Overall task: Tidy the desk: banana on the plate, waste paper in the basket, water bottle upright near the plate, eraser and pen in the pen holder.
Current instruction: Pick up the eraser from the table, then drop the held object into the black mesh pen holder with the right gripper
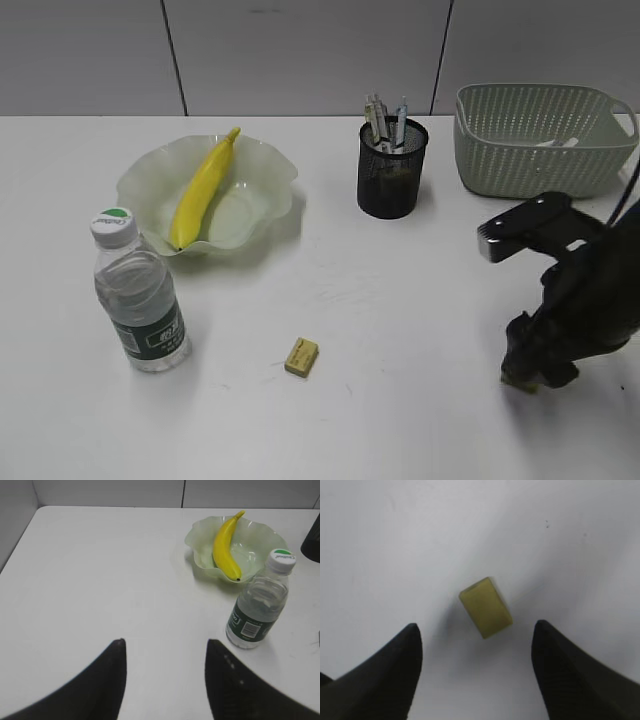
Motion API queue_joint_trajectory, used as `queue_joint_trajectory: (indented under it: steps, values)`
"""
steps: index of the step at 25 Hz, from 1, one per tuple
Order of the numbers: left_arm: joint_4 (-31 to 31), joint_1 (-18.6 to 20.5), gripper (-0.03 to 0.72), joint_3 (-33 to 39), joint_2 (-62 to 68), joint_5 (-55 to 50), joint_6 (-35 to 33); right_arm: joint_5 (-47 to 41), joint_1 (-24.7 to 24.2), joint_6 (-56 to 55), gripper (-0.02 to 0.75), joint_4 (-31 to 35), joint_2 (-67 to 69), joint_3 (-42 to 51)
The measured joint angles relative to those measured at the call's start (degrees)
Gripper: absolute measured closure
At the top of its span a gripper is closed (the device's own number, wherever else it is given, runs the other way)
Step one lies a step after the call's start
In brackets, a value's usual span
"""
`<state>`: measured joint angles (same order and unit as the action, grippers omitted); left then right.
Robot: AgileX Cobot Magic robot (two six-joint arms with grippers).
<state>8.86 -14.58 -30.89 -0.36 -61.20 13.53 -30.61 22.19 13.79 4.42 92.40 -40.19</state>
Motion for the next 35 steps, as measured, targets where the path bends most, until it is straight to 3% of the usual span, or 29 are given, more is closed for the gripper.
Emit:
queue_joint_trajectory:
  steps: [8,11,13,20,27,35]
  values:
    - [0.0,0.0,0.307,0.0,0.0,0.0,0.0,5.7,0.1,0.1,0.267,-1.9,9.1,-1.0]
    - [0.0,0.0,0.307,0.0,0.0,0.0,0.0,6.3,0.1,0.2,0.4,-1.9,10.0,-1.1]
    - [0.0,0.0,0.307,0.0,0.0,0.0,0.0,6.7,0.1,0.2,0.529,-1.8,10.1,-1.1]
    - [0.0,0.0,0.307,0.0,0.0,0.0,0.0,9.7,0.1,0.2,0.528,2.3,5.1,-4.3]
    - [0.0,0.0,0.307,0.0,0.0,0.0,0.0,23.3,0.2,0.1,0.528,4.5,4.1,-24.9]
    - [0.0,0.0,0.307,0.0,0.0,0.0,0.0,20.7,0.2,0.1,0.528,4.9,19.9,-44.6]
